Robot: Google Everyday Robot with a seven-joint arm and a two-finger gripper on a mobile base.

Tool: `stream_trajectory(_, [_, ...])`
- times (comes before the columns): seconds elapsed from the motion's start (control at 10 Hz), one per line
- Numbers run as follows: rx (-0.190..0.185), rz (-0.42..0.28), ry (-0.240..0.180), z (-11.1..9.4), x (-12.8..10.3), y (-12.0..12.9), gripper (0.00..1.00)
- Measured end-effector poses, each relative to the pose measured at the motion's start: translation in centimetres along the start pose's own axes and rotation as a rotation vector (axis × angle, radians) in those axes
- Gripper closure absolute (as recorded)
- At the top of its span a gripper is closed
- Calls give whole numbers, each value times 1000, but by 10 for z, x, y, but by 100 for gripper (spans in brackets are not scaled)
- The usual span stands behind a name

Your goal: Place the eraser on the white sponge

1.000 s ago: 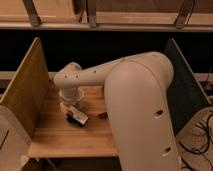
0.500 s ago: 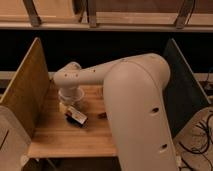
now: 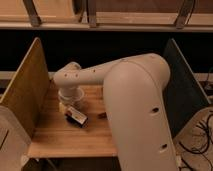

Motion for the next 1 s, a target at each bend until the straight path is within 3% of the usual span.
stream_trajectory(0.3, [0,0,0,0,0,0,100])
stream_trajectory(0.4, [0,0,0,0,0,0,96])
stream_trajectory(0.9, [0,-1,0,0,0,0,50])
stream_trajectory(1.0, [-1,-1,0,0,0,1,37])
